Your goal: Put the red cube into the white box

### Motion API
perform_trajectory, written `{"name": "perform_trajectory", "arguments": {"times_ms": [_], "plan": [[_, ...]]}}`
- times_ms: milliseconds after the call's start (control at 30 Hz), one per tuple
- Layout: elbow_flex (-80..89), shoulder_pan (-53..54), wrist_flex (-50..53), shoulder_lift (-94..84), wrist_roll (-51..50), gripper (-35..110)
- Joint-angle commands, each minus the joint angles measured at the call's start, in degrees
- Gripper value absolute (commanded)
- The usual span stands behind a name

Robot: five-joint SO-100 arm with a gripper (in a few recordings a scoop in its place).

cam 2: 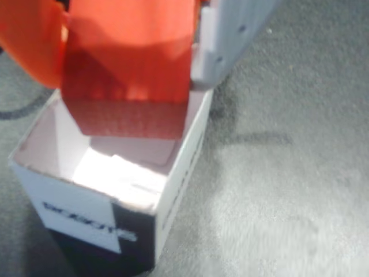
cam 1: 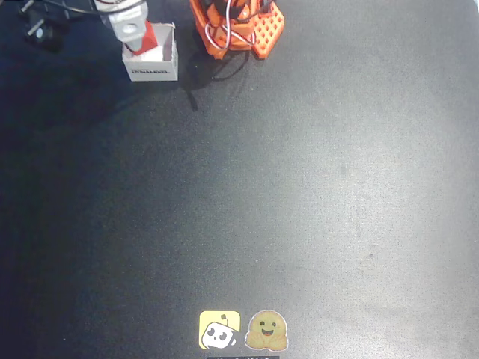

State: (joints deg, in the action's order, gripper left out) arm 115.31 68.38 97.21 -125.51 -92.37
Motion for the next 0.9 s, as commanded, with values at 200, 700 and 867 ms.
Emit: {"name": "perform_trajectory", "arguments": {"times_ms": [200, 700, 867], "plan": [[-0.6, -0.3, 0.9, -1.5, 0.8, 19], [-5.5, -0.3, -3.6, -0.6, 16.3, 0], [-9.0, -10.3, -6.5, 0.5, 30.5, 0]]}}
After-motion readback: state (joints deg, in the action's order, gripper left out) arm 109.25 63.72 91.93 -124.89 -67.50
